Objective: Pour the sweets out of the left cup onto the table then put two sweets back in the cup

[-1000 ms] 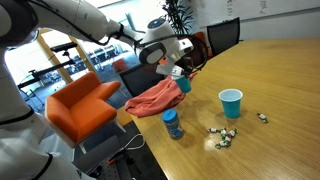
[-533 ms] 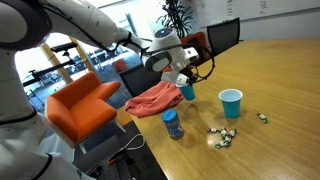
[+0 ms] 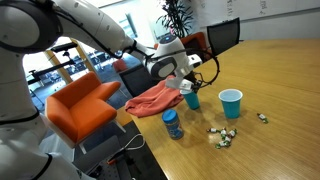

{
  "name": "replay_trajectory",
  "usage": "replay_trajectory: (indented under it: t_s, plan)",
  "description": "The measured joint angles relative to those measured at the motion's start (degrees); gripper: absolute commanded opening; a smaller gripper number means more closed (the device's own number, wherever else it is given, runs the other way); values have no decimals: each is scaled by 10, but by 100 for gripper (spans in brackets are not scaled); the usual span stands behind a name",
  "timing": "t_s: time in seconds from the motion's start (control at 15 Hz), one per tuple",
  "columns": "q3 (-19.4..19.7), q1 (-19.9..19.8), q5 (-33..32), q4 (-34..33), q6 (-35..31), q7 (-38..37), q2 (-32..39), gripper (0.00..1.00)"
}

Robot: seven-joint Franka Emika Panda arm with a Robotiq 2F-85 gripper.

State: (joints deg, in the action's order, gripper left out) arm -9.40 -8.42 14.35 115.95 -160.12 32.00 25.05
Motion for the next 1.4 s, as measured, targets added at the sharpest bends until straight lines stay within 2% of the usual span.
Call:
replay_trajectory:
  t_s: [0.33,0.4,0.47,0.93,1.2,1.4]
  plan:
    - [7,1,-43,-15,0,-46,-2,91]
    - [12,3,-56,-19,0,-62,-6,98]
    - [18,6,-67,-23,0,-76,-10,100]
    - [54,8,-98,-37,19,-111,-82,100]
    - [114,6,-128,-70,41,-156,-98,100]
    - [155,0,-157,-89,101,-179,-95,100]
